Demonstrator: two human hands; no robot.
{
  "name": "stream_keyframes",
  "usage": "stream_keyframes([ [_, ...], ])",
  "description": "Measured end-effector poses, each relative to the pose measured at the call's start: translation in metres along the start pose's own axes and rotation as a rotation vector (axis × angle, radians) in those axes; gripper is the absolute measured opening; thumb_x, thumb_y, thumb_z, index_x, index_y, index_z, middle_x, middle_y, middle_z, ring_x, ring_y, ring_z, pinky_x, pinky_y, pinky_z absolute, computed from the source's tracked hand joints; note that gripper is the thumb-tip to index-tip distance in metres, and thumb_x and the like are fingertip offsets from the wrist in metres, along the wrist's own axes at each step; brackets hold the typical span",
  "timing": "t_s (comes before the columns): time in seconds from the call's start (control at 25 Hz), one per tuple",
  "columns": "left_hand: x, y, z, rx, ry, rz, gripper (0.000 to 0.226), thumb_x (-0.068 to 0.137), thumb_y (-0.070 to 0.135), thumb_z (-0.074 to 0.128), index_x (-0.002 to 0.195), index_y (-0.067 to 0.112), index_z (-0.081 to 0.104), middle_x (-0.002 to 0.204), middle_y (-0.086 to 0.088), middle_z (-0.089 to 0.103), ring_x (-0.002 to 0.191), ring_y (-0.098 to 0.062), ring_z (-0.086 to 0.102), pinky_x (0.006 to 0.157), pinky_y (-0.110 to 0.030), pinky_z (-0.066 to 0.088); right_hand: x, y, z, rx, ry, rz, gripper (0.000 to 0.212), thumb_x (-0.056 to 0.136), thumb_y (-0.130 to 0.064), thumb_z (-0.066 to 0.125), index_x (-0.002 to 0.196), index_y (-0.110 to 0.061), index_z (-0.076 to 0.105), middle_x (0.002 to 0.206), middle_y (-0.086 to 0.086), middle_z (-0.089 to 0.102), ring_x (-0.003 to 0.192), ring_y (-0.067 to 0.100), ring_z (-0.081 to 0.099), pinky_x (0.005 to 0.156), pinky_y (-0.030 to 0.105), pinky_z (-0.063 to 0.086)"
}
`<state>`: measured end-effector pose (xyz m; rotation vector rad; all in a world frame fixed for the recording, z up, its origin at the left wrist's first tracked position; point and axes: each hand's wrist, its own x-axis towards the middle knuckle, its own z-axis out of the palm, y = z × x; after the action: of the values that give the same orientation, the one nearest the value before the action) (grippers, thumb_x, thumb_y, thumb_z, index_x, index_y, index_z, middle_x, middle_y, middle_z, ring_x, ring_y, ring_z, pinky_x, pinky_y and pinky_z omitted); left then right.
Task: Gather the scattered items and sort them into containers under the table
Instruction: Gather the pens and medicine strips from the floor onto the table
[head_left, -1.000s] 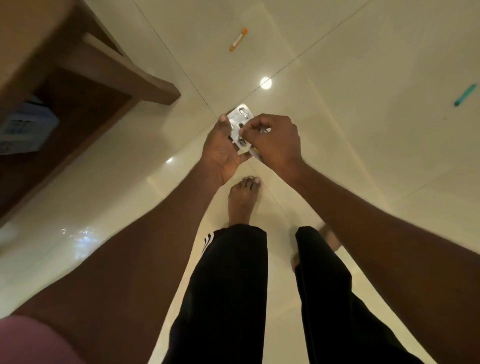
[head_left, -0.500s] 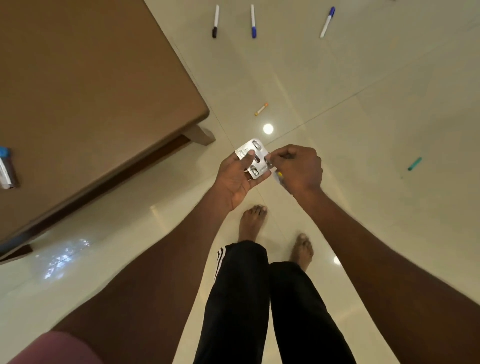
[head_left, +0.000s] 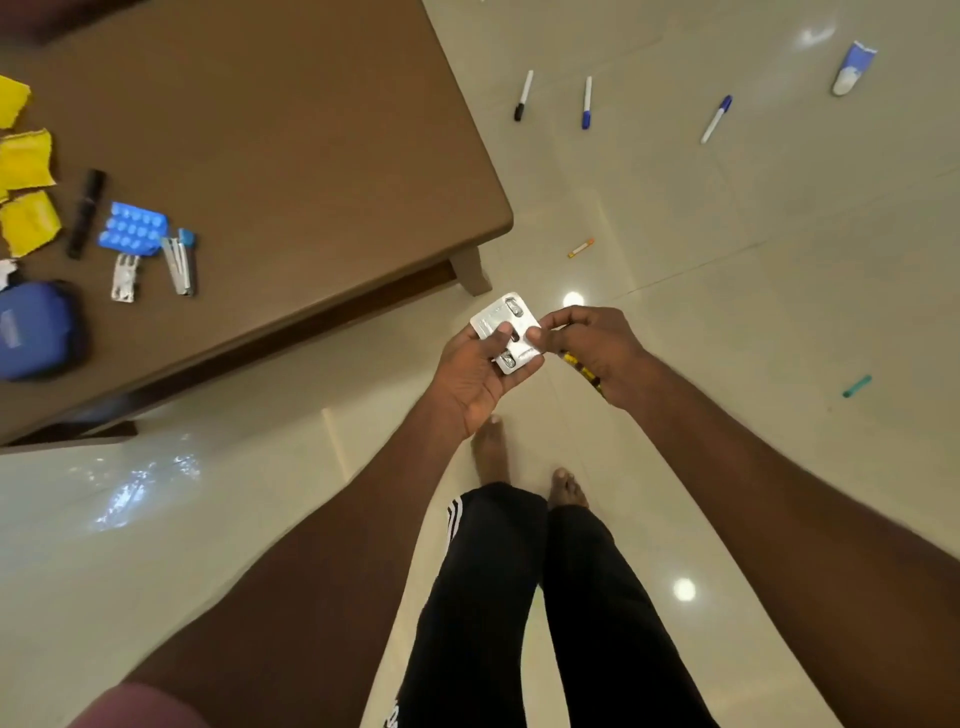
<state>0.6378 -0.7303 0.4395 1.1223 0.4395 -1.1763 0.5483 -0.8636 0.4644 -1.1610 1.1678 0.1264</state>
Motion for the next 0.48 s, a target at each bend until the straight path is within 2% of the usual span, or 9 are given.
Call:
stream_keyframes([
  [0.2,-0.014,0.034,-0.045,-0.048,0.082,0.091,0.046,0.095,-0.011,0.057,0.138,0.003,0.056,0.129,-0.023,0.066,0.097,-0.033,0.074,0.078,-0.042,0.063,0.009,-0.019,0.073,-0.187,-0.005,-0.026,0.015,0.075,-0.008,0.088,0.083,-0.014,0.076,0.074,0.002,0.072,0.058,0.011,0.06,0.058,0.022,0.048],
  [0.28,-0.013,0.065,-0.074,-0.067,0.12,0.125,0.044,0.092,-0.012,0.06,0.134,0.003,0.059,0.129,-0.024,0.066,0.099,-0.034,0.072,0.078,-0.04,0.063,0.012,-0.038,0.112,-0.16,-0.089,-0.01,0.017,0.078,-0.008,0.087,0.091,-0.008,0.076,0.074,0.004,0.072,0.05,0.005,0.056,0.049,0.017,0.045],
  [0.36,-0.013,0.104,-0.107,-0.073,0.16,0.135,0.045,0.09,-0.011,0.065,0.132,0.002,0.059,0.129,-0.025,0.066,0.101,-0.036,0.071,0.078,-0.04,0.062,0.011,-0.063,0.156,-0.166,-0.151,0.034,0.021,0.085,-0.009,0.082,0.104,-0.002,0.076,0.063,-0.001,0.064,0.034,0.0,0.043,0.037,0.013,0.034],
  [0.48,-0.007,0.172,-0.164,-0.089,0.204,0.163,0.039,0.088,-0.013,0.066,0.123,0.002,0.06,0.115,-0.022,0.071,0.091,-0.032,0.073,0.074,-0.038,0.063,0.023,-0.099,0.241,-0.147,-0.184,0.066,0.023,0.092,-0.002,0.072,0.115,0.002,0.071,0.047,-0.009,0.057,0.026,-0.001,0.039,0.033,0.01,0.029],
])
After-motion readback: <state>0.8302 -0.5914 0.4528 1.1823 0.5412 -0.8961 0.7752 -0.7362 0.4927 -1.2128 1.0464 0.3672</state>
